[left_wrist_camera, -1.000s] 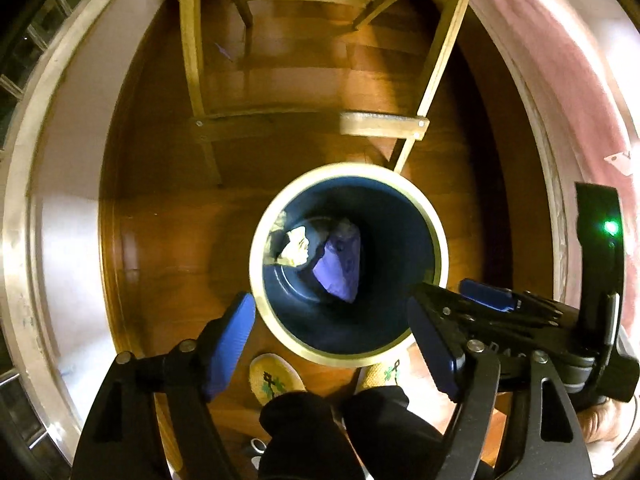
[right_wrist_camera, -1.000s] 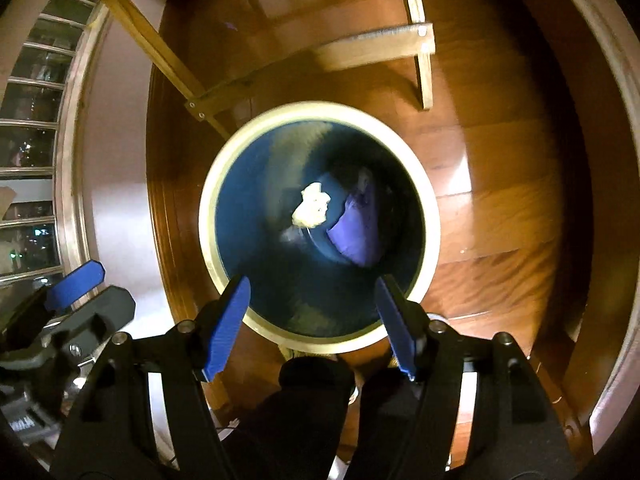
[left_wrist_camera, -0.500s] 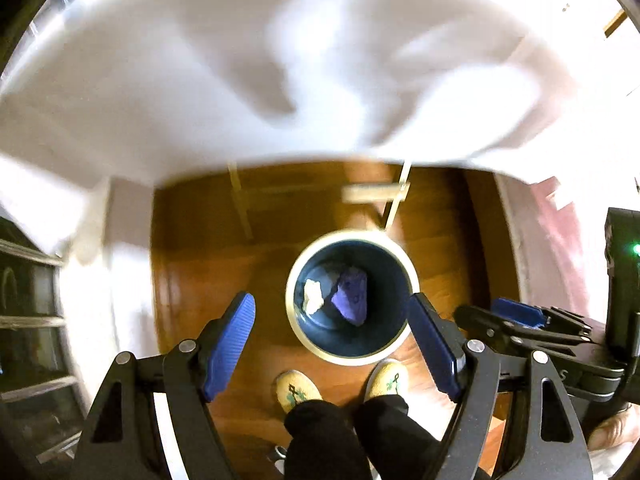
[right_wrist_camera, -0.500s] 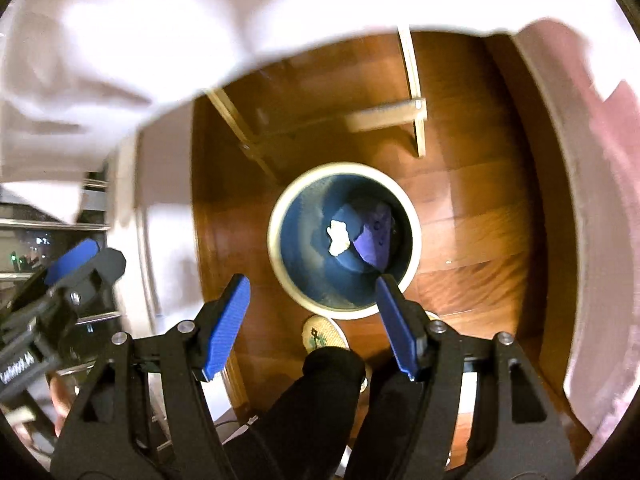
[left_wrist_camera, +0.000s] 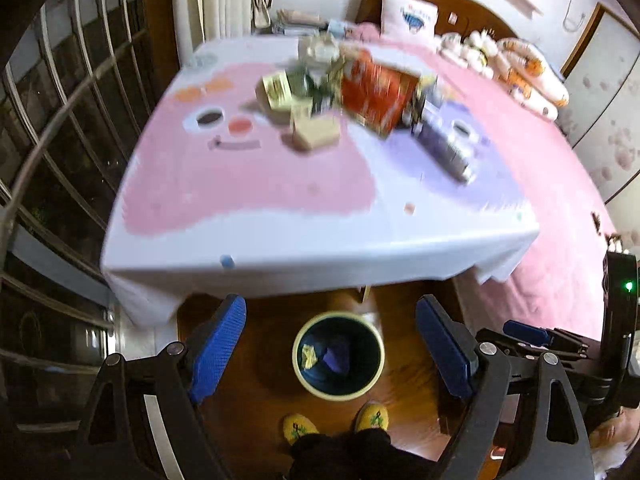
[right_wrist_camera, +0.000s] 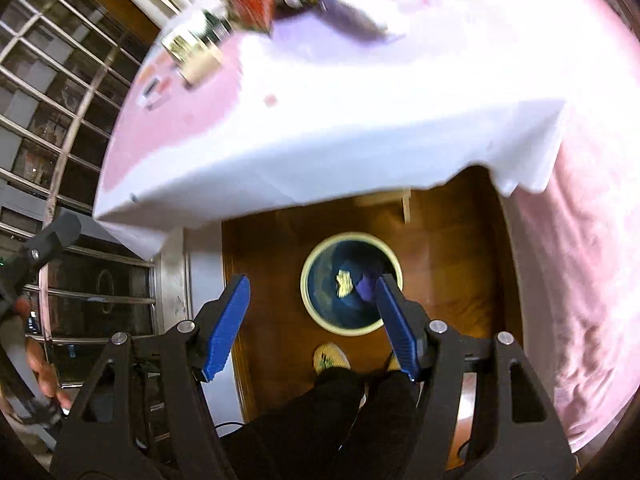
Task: Collect trash
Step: 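Raise both tools back toward the table, then grasp the cream paper box with left gripper while right gripper grasps the milk carton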
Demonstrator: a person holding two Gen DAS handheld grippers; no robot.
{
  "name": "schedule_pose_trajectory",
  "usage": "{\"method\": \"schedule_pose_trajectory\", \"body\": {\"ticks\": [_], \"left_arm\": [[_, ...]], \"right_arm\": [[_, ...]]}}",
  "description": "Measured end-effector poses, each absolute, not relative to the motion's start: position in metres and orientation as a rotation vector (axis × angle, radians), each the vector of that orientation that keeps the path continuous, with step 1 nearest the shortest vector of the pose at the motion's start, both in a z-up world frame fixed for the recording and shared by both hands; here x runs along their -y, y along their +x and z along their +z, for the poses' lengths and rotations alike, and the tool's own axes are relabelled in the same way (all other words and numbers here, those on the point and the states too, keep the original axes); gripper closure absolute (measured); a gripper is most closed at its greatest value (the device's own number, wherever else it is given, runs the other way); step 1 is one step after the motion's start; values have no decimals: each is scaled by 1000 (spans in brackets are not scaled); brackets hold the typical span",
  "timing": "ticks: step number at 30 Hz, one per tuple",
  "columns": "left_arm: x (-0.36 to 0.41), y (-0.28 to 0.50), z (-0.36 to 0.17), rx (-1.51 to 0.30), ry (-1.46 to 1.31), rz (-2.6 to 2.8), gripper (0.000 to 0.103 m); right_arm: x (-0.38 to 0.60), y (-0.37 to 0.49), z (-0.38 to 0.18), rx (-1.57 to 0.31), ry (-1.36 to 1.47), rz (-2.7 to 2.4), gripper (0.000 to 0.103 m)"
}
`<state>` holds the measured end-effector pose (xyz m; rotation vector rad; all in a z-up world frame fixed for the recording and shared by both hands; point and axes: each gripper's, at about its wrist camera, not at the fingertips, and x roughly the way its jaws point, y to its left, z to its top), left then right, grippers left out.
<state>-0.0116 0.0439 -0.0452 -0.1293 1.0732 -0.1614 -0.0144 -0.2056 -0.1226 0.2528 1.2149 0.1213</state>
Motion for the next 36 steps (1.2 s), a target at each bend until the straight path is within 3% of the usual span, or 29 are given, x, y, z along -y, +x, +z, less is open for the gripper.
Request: {"method": "schedule_pose_trajectory", "body": {"ticks": [5,20,26,36], "left_arm": [[-64,-8,2,-1044,-142,-187,5],[-57,29,49,-958,-103,-235,5],[-42,74,37,-985,-97,-201,5],[-17,185,-38,-1148,-197,-51,5]], "right_arm": [[190,-18,-72,-1113,206,95,40],[189,14,-1,-946,90,41,40],[210,72,-6,-948,56,62,40],[239,214,-71,-1076,-65,176,41]]}}
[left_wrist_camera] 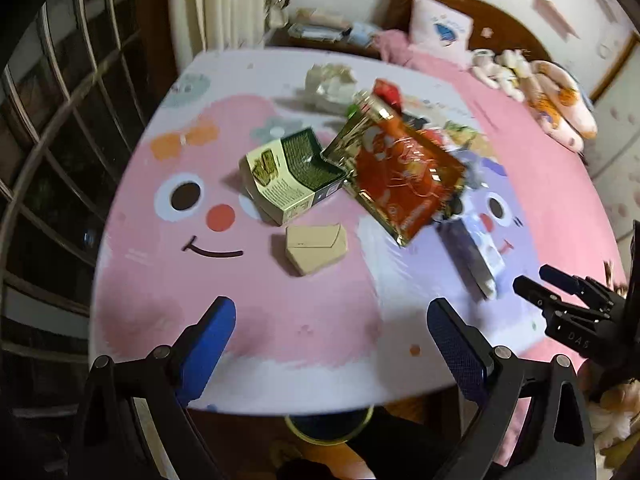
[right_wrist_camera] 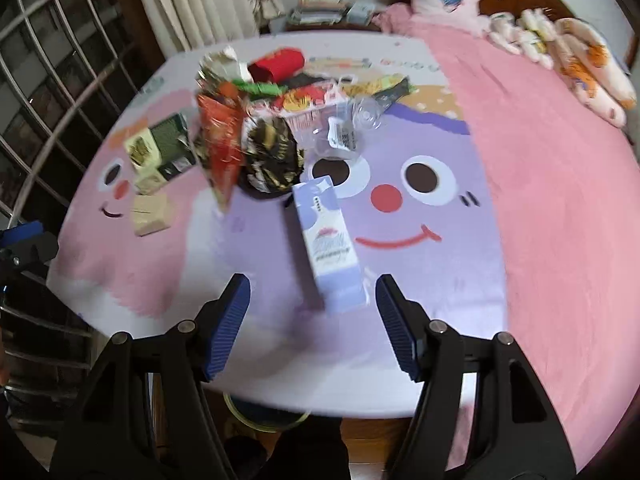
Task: Collect trash
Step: 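Grasp the cream paper box with left gripper while right gripper grasps the milk carton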
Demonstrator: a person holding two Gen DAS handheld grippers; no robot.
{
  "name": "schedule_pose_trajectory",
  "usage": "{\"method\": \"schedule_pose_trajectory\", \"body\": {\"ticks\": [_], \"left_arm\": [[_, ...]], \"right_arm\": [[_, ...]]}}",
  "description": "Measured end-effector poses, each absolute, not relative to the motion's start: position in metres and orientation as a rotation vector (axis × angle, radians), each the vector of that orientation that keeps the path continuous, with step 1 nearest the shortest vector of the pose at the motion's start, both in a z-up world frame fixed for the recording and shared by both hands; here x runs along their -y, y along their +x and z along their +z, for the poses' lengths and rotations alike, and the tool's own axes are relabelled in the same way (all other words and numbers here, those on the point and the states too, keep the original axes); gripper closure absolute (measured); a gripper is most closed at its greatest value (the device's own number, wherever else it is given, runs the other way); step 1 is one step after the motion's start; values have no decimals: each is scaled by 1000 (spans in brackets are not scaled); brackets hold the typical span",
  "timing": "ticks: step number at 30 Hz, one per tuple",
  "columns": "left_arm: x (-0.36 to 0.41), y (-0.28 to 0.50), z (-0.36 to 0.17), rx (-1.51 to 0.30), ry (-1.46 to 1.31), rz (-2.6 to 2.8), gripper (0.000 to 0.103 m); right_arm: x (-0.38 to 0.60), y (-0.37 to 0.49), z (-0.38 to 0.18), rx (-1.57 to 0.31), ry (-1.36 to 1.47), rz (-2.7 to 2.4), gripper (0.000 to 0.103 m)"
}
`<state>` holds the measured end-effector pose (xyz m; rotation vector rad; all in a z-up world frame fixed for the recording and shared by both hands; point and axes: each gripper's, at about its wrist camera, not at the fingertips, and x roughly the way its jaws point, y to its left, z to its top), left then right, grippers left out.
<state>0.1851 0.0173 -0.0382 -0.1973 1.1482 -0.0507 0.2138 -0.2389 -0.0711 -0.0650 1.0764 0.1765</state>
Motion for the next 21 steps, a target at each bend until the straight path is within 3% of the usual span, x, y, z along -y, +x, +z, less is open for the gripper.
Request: {"method": "schedule_pose_trajectory", "body": {"ticks": [6,11,16,21], "left_arm": [[-6,232,-87,-1223,-202,67,5],[-6,258,-116,-1251,-235,143,5],[-6,274,-135,-1268,-231,185,6],[-4,288,-152,-1299,-217,200,24]], "right_arm": [[244,261,-116,-1169,-100,287,44],[238,277,-136,-1205,-164,384,60],[242,285,-144,-1200,-188,430,67],[248,292,-144,-1193,-187,481,70]]}}
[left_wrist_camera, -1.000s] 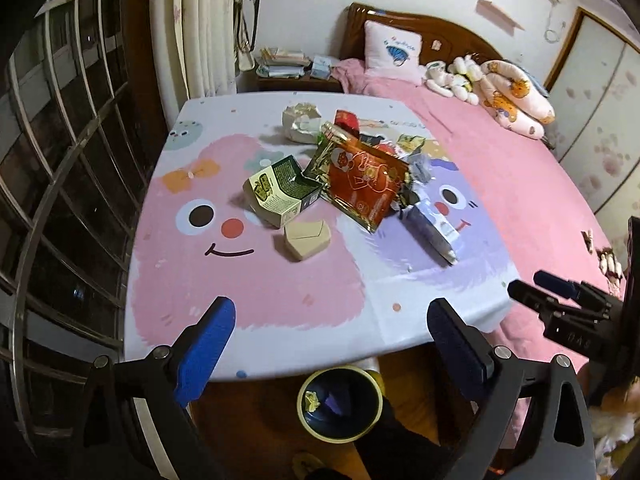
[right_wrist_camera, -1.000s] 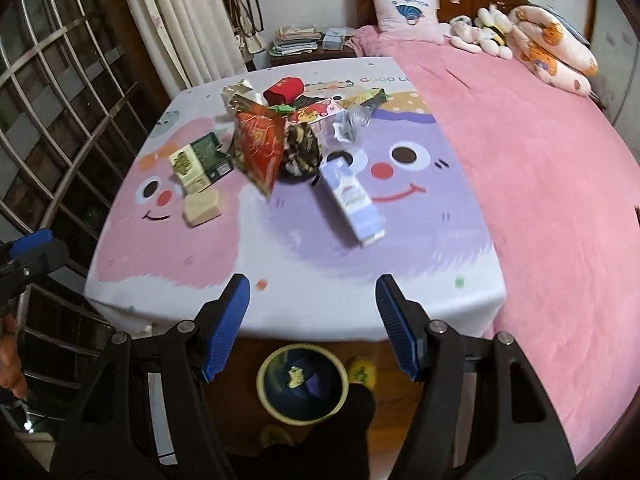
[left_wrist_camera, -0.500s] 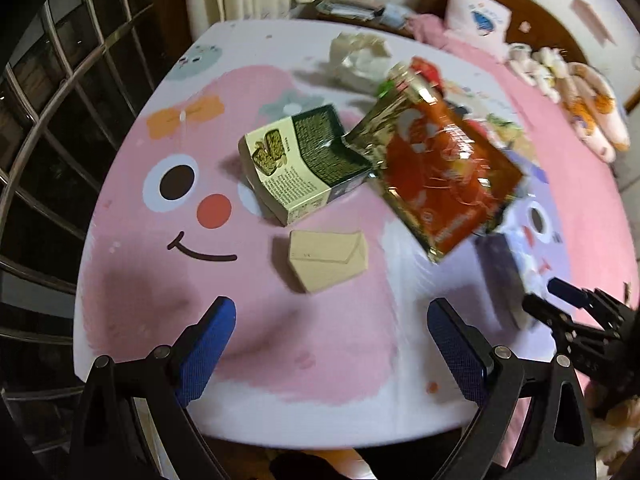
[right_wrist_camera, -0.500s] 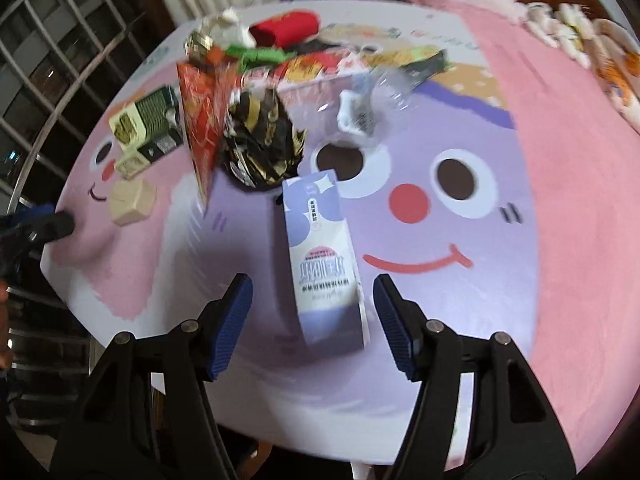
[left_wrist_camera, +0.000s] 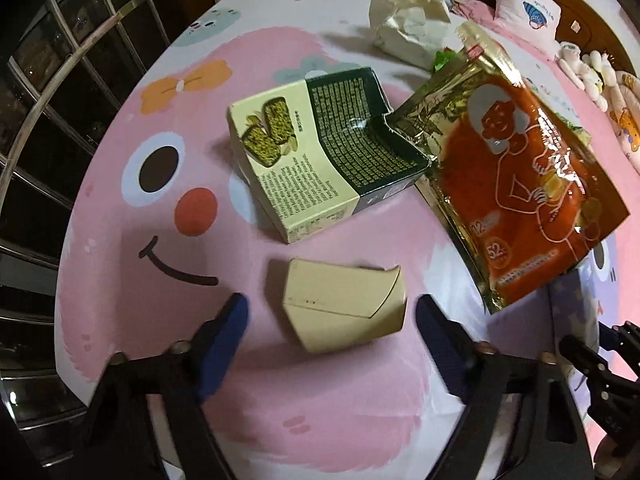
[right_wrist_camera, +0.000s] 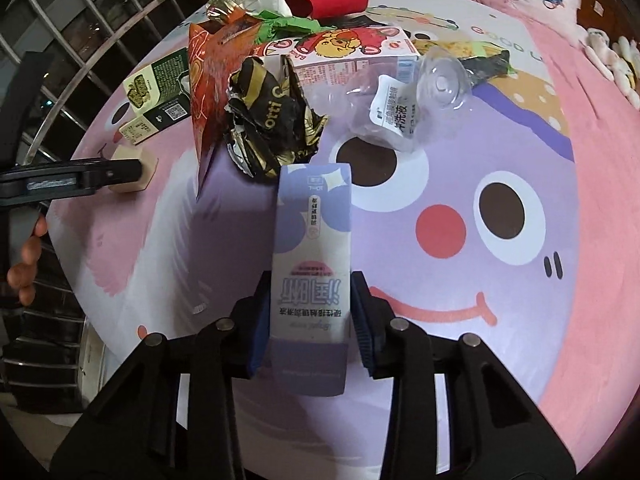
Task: Collect trash
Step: 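Grasp the cream paper box with left gripper while right gripper grasps the milk carton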
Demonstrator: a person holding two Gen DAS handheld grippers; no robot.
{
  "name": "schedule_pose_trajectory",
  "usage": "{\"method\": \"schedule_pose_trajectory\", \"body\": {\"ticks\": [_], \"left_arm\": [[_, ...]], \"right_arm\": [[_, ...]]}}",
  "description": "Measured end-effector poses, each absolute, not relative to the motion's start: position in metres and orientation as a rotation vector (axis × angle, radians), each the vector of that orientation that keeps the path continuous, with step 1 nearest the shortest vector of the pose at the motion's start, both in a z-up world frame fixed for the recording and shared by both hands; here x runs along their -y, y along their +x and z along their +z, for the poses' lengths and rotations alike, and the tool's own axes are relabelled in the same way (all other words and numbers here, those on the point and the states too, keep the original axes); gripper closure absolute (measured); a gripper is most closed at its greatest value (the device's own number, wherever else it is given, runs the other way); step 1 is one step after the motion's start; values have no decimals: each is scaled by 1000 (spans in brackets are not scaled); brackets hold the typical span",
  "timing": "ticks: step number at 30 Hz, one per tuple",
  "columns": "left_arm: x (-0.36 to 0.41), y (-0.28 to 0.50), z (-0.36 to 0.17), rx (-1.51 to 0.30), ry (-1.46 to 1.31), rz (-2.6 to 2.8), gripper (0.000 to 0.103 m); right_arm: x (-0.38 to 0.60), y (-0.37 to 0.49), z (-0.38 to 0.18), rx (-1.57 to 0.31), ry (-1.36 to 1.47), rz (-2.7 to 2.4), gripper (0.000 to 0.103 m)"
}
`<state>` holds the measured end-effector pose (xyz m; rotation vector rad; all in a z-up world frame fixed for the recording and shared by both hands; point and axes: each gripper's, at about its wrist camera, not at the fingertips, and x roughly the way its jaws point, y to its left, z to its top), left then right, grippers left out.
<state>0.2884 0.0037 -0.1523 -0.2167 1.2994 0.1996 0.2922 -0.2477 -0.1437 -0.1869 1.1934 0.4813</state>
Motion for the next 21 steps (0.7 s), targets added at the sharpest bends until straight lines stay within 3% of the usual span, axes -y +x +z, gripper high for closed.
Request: {"method": "schedule_pose_trajectory", "body": {"ticks": [4,6,21], "left_arm": [[-3,293,-158,-1308,-221,208,30],[-3,294,-159,-1309,-235,195,39],[12,281,-140,-1278,-185,191,40]], "right_arm": [[252,298,-144,-1193,-171,505,71],[255,299,-144,-1193,-165,511,71],[261,287,-135,-1197,-43,519,73]]}}
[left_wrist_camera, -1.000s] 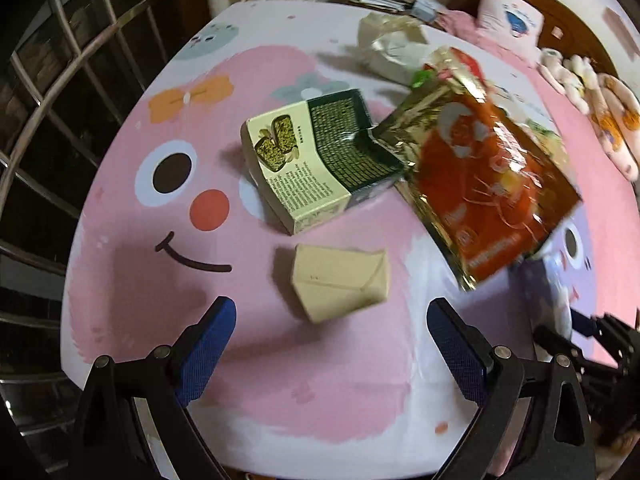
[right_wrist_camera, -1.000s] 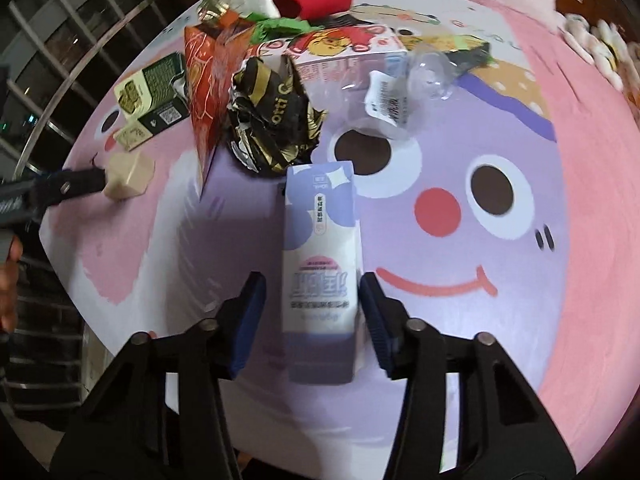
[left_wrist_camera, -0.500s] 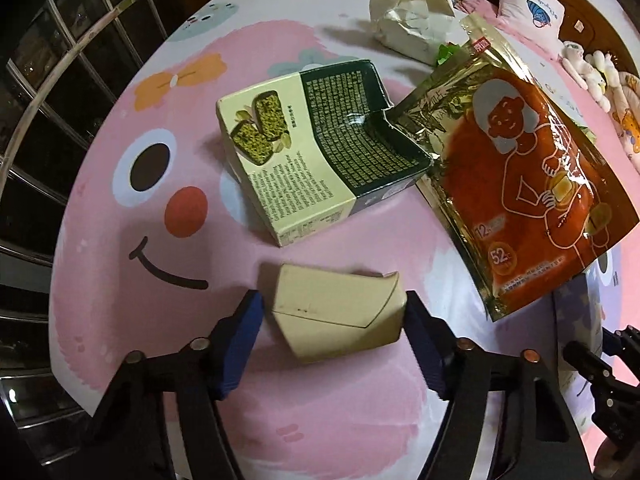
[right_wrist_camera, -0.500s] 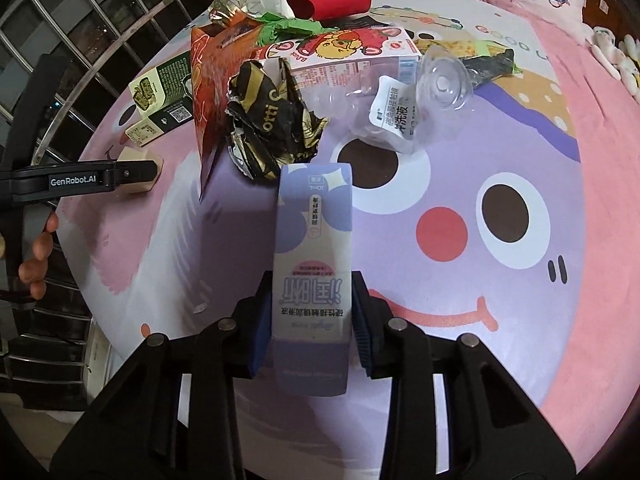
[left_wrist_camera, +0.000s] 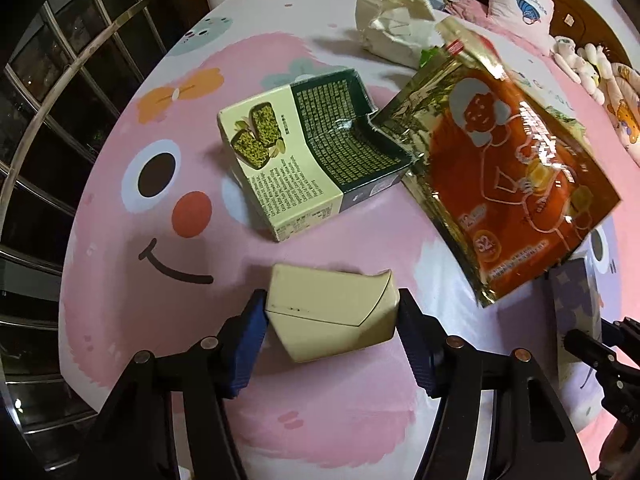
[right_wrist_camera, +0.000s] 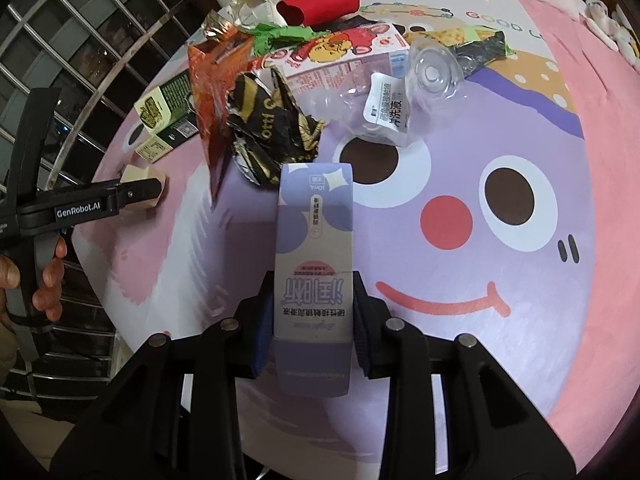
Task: Collect trash
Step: 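Grasp the cream paper box with left gripper while right gripper grasps the milk carton, then carry box and carton over the bin and open both grippers to drop them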
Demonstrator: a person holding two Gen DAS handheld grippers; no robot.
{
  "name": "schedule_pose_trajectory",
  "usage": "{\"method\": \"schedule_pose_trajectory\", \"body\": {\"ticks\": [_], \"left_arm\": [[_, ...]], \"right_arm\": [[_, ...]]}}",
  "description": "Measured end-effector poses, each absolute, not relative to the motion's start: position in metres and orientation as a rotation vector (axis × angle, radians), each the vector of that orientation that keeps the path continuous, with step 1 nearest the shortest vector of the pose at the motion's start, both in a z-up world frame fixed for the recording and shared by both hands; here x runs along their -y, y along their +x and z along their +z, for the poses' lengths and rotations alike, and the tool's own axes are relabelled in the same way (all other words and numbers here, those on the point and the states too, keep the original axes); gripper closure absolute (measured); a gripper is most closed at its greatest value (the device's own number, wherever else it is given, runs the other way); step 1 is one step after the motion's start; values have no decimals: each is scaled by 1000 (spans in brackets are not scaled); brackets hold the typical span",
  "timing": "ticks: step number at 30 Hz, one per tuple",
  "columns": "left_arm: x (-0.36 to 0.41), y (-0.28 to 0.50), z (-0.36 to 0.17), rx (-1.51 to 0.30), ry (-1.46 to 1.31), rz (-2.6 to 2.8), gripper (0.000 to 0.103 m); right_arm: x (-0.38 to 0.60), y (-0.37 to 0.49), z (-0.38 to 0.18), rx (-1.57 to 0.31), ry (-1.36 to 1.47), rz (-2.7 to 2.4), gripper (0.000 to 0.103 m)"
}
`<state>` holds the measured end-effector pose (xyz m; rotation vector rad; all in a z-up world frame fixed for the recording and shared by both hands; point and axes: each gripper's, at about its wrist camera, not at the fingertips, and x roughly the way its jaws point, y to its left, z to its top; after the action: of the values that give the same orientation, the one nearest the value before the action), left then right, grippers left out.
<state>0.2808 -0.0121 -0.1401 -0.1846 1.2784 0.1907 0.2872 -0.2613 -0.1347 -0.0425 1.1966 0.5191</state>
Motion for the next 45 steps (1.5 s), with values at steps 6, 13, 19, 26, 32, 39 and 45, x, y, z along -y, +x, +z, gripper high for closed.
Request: {"method": "schedule_pose_trajectory", "body": {"ticks": [6,13,19,26,32,39,45], "left_arm": [[16,260,-112,-1236,-177,146,40],[16,226,-74,-1188,-163,66,40],[0,186,-39,-1148,-142,-18,40],[-26,120,-9,-1108,-107,-124,40],[-46,67,-8,-1098,-99,-203,40],[-58,22,-31,-1155,-66,-278,40],[-54,2,-59,-1215,-56,-321,40]], "right_arm": [[256,274,-118,-1158,-15,512,73],[238,245,-93,-1097,-10,495,73],[211,204,-67,-1029,7,453,73],[172,142,-48,-991,42,387,73],[142,75,-52,-988,26,345,73],[124,13,-90,-1066,72,289,73],[120,-14,-125,-1146,82,249,73]]}}
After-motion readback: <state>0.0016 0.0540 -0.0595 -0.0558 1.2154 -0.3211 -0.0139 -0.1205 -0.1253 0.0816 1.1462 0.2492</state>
